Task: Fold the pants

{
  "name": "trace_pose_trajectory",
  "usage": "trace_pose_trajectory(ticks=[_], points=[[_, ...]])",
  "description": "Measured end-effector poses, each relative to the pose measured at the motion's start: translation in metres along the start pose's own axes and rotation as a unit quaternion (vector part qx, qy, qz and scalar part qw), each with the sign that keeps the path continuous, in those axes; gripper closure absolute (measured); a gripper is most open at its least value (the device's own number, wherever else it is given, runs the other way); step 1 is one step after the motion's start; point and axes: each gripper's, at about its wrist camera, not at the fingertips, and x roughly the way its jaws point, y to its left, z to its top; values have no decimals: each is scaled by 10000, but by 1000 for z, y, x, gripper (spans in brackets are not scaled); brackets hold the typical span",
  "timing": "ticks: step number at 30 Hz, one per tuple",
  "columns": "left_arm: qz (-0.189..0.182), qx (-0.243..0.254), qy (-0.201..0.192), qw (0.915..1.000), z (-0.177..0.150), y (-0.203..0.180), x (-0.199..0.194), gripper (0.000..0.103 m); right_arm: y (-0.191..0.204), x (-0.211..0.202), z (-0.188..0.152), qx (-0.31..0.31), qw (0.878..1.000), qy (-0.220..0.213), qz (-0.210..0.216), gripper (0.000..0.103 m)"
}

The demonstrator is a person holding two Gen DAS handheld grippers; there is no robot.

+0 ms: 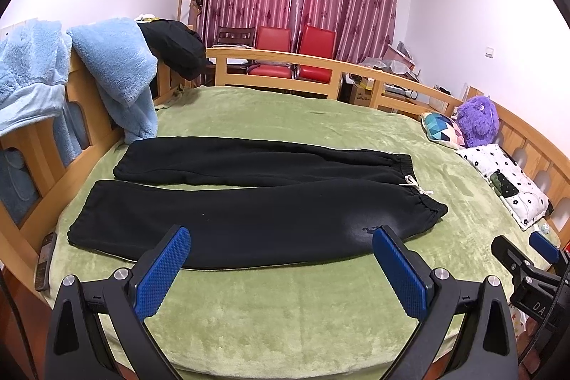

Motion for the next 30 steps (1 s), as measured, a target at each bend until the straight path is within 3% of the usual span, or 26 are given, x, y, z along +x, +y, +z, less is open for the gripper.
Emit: trace_pose_trajectory(ticks=[19,30], points=[[14,-7,-17,10000,-2,-1,4,0,-3,2,-2,87,9999,-44,44,0],[70,-134,62,9999,-2,7,29,0,-16,26,0,535,9983,30,208,0]])
